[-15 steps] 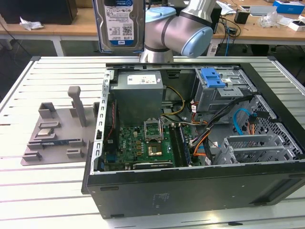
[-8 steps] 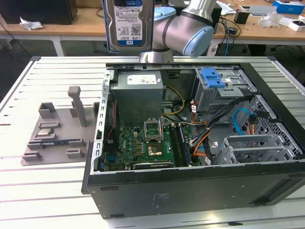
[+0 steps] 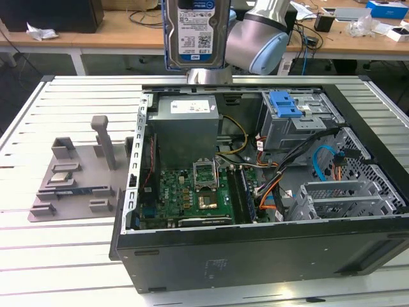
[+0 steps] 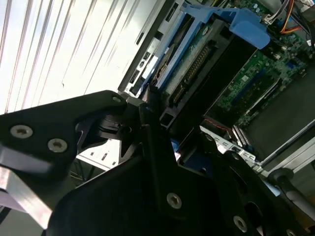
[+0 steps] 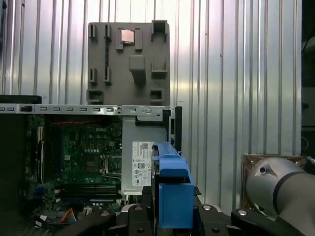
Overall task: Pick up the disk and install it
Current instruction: 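Pick up the disk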
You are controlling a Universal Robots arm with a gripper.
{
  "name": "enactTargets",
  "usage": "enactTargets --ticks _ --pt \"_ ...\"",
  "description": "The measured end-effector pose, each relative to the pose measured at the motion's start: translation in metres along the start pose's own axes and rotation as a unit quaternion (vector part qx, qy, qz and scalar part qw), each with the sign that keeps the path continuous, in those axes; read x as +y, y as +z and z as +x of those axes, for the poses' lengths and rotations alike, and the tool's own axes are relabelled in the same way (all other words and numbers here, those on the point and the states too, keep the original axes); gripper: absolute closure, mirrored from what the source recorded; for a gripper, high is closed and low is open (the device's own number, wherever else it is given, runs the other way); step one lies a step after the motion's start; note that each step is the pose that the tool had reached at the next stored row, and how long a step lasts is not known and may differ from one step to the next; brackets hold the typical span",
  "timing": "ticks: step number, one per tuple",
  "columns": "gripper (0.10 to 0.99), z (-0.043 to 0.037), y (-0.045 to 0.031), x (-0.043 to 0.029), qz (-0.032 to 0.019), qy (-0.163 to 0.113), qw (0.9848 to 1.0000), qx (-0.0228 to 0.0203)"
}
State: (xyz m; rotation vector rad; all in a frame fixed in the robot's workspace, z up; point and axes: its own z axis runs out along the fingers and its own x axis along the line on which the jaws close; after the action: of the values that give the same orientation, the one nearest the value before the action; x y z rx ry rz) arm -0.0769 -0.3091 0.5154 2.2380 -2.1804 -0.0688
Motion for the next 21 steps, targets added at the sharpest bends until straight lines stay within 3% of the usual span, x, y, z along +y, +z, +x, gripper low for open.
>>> enactTargets --ticks 4,15,21 --pt "0.718 0.0037 -0.0001 -0.0039 0.0 0.0 1.0 -0.0001" --pt "0.718 0.0607 -0.001 -0.0059 -0.0002 0.0 1.0 -0.0001" --pt "0.718 0.0843 -0.0014 -0.0076 -0.0004 0.0 1.0 0.0"
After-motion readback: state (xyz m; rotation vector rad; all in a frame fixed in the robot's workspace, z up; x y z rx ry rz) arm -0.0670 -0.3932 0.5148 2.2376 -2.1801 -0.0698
